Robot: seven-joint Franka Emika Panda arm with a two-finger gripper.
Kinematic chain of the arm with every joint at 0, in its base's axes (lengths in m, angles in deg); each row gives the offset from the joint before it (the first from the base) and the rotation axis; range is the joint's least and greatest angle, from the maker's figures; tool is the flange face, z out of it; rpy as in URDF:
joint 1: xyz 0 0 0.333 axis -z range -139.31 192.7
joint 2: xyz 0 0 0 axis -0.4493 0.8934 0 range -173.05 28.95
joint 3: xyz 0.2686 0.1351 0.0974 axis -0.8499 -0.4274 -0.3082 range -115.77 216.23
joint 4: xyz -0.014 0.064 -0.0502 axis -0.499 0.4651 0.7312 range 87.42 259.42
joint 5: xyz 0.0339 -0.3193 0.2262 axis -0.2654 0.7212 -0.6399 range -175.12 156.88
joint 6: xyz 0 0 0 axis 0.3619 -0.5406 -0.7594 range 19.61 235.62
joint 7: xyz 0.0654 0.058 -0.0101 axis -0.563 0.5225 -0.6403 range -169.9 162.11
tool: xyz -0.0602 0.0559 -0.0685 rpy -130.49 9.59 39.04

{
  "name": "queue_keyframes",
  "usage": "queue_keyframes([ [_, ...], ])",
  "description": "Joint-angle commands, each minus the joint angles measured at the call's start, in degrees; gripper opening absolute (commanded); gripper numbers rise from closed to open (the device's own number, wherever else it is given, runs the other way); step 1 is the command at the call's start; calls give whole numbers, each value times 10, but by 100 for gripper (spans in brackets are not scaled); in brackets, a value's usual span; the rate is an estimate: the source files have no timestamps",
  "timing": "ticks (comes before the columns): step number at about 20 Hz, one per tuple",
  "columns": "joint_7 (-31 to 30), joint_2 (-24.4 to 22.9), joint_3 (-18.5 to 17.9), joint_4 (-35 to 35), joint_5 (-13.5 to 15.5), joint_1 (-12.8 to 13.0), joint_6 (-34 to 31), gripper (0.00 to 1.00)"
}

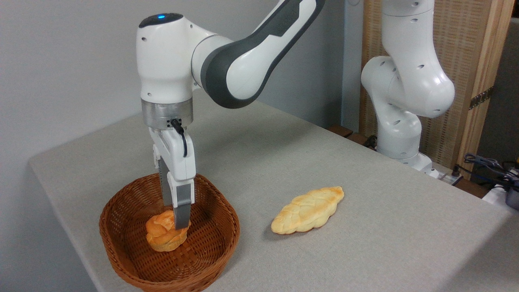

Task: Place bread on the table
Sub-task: 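Close the gripper around the orange bun inside the basket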

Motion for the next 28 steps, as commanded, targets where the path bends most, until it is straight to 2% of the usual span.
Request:
queue_keyframes([
  [1,3,13,1,-7,5,0,27,100],
  [7,4,30,1,-7,4,0,63,100],
  [13,5,41,13,-6,-1,1,64,99],
  [15,3,42,14,-6,-24,1,64,89],
  [18,5,41,13,-6,-25,1,63,47],
  [19,5,40,13,-6,-25,1,63,37],
  [28,5,36,13,-6,-25,1,61,39],
])
